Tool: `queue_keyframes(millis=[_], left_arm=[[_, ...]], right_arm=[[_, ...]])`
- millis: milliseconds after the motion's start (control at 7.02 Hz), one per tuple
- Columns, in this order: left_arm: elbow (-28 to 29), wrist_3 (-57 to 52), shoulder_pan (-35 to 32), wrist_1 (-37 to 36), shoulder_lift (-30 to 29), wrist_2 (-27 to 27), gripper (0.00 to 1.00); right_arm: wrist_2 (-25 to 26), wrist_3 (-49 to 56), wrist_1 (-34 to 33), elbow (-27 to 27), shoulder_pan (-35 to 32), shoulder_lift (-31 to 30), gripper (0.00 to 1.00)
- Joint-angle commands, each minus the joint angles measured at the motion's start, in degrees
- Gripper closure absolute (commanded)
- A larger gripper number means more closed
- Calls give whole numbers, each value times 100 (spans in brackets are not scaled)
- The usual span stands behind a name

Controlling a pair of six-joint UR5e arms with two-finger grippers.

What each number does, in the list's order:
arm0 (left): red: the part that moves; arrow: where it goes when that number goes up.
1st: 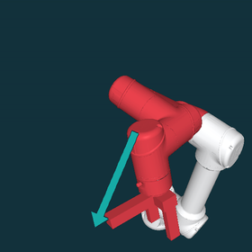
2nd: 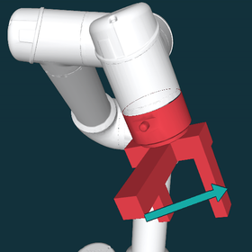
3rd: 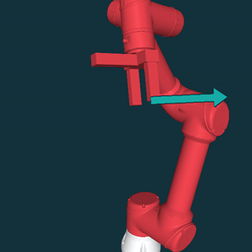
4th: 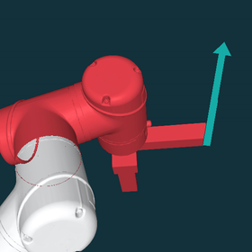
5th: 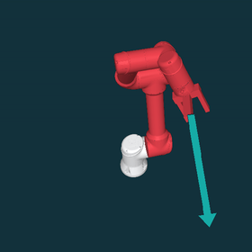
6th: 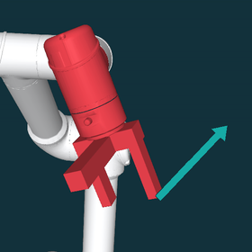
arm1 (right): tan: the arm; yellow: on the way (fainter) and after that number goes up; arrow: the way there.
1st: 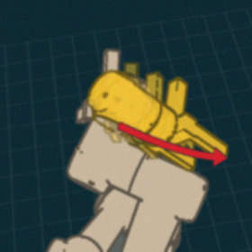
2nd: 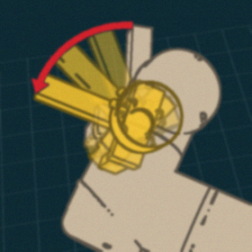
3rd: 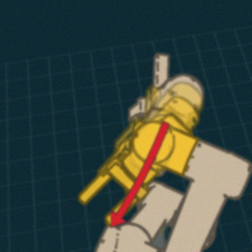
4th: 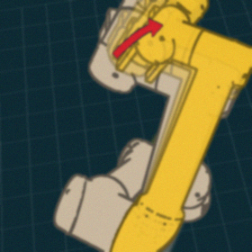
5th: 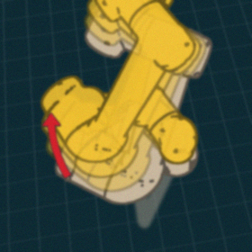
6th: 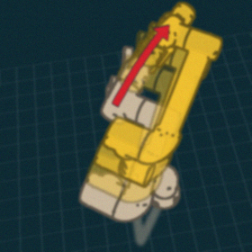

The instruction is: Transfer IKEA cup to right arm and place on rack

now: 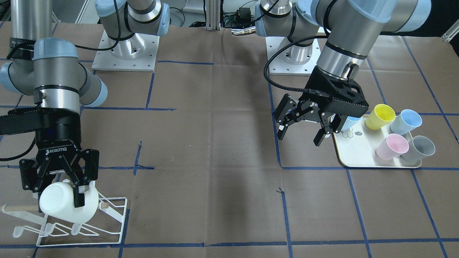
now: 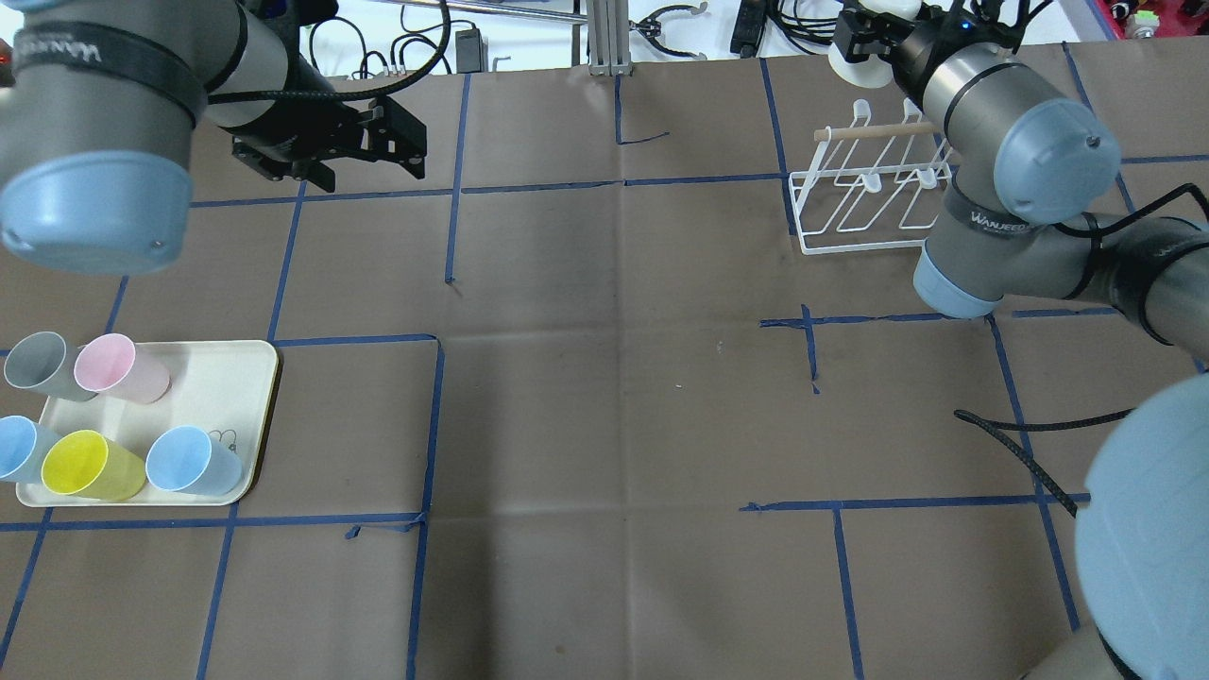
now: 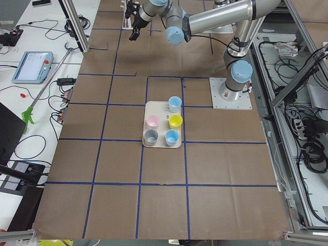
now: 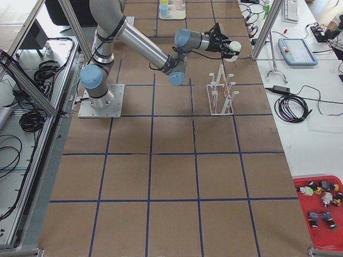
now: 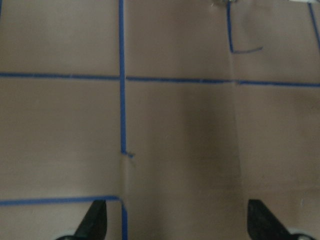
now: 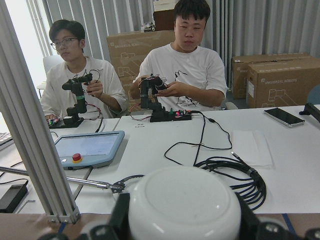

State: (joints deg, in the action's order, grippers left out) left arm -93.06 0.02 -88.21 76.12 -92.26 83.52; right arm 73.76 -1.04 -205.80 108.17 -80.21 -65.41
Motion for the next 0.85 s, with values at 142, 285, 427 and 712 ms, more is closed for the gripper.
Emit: queue_keyframes(millis=[142, 285, 427, 712], left_arm=[[876, -11, -3, 2088, -4, 490, 1], [869, 7, -3, 2134, 32, 490, 0], [816, -11, -3, 2126, 58, 490, 0], [641, -89, 40, 2117, 164, 490, 0]], right_arm=[[7, 60, -277, -349, 155, 520, 88], [7, 69, -285, -349, 155, 634, 88], [7, 78, -285, -358, 155, 722, 88], [7, 218, -285, -350, 146, 828, 88]])
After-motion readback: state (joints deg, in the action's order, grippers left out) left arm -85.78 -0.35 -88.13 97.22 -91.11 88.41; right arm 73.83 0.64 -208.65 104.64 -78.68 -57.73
